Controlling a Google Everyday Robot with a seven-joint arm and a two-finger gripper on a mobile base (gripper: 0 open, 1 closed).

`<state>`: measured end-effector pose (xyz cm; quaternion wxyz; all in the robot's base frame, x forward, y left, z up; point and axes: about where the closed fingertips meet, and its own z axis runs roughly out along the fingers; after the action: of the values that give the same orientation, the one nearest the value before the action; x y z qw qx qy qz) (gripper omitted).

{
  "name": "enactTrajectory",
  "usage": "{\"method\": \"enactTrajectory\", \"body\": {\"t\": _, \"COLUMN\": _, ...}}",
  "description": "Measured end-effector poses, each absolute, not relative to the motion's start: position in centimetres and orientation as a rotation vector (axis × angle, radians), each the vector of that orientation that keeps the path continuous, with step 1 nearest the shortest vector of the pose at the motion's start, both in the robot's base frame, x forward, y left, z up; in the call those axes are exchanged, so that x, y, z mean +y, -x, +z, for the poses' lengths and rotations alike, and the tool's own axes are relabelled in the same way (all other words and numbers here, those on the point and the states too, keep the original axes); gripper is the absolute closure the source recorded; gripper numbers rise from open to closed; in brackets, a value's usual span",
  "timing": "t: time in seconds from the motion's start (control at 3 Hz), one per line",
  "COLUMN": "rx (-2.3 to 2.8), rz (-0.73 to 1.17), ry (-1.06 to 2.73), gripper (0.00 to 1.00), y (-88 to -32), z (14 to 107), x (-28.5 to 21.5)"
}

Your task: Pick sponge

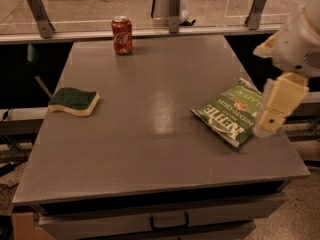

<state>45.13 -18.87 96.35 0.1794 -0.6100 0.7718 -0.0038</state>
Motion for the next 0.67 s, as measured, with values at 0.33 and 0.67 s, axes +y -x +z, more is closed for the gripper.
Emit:
{"method": "enactTrajectory", "body": {"t": 0.33, "rx": 2.076, "rz": 0.147, "ry": 1.767, "gripper": 0.00, "y": -47.7, "z": 94.1, "x": -12.6}}
{"method": "enactTrajectory", "body": {"t": 0.67, "rx": 1.944, "rz": 0.314, "ry": 1.818, "gripper": 0.00, "y": -50.5, "z": 92.2, "x": -4.6}}
